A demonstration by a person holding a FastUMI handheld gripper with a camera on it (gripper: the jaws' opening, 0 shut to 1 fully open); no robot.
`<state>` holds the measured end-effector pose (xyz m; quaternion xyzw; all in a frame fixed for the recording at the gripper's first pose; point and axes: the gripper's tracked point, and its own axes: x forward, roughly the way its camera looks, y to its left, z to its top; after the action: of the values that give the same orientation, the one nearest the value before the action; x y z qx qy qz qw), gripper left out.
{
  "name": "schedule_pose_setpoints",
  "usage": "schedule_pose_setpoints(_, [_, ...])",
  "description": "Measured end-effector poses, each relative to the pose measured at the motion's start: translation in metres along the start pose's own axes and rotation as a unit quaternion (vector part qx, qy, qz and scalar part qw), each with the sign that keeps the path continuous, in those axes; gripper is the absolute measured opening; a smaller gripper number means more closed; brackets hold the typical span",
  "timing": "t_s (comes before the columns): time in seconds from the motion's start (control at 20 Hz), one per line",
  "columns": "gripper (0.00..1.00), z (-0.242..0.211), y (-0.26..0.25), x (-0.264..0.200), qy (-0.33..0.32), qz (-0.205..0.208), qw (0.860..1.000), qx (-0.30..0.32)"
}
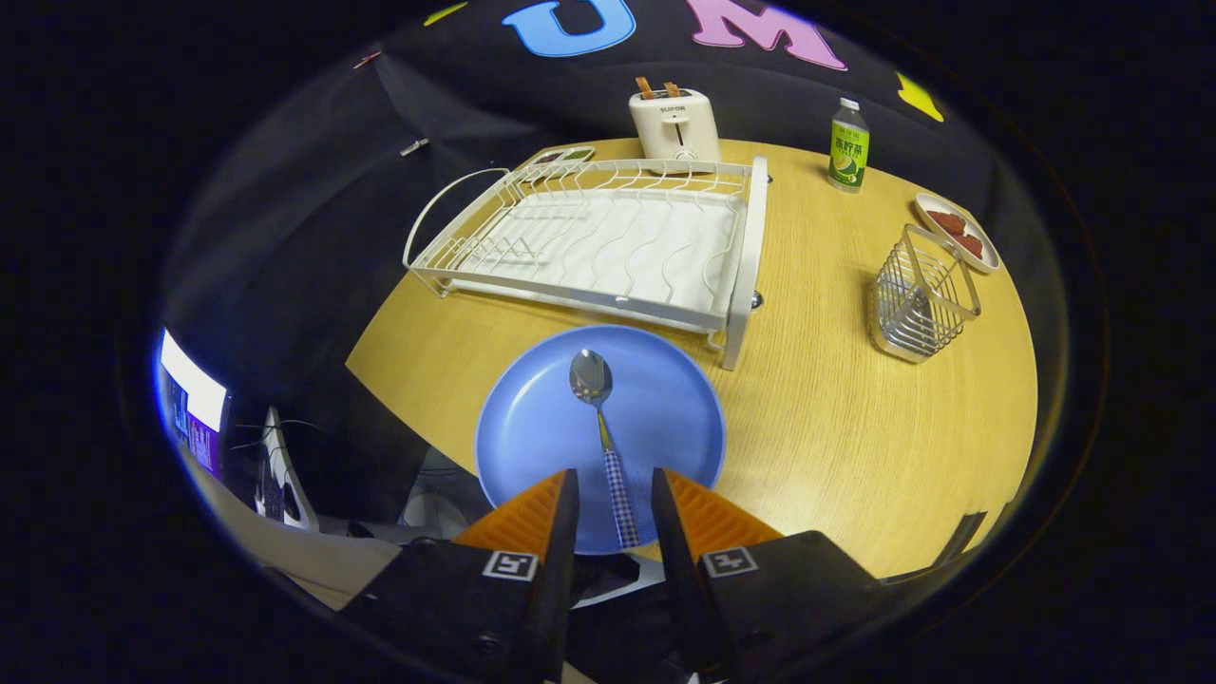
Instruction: Take the plate from the dish rack, then take the spoon from the basket and place it into the plate.
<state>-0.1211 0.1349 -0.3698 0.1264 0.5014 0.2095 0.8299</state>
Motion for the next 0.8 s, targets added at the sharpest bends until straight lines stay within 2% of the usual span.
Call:
schedule_pose_setpoints(0.1, [0.78, 0.001, 0.003, 0.001, -0.004, 0.005, 1.000, 0.005])
schedule_pose_setpoints(0.2, [1.00, 0.002, 0.003, 0.001, -0.006, 0.007, 1.000, 0.007])
schedule_pose_setpoints(0.45, [0.99, 0.012, 0.006, -0.012, -0.028, 0.008, 1.000, 0.000])
schedule_pose_setpoints(0.8, [0.99, 0.083, 0.008, -0.070, -0.125, 0.000, 0.991, -0.056])
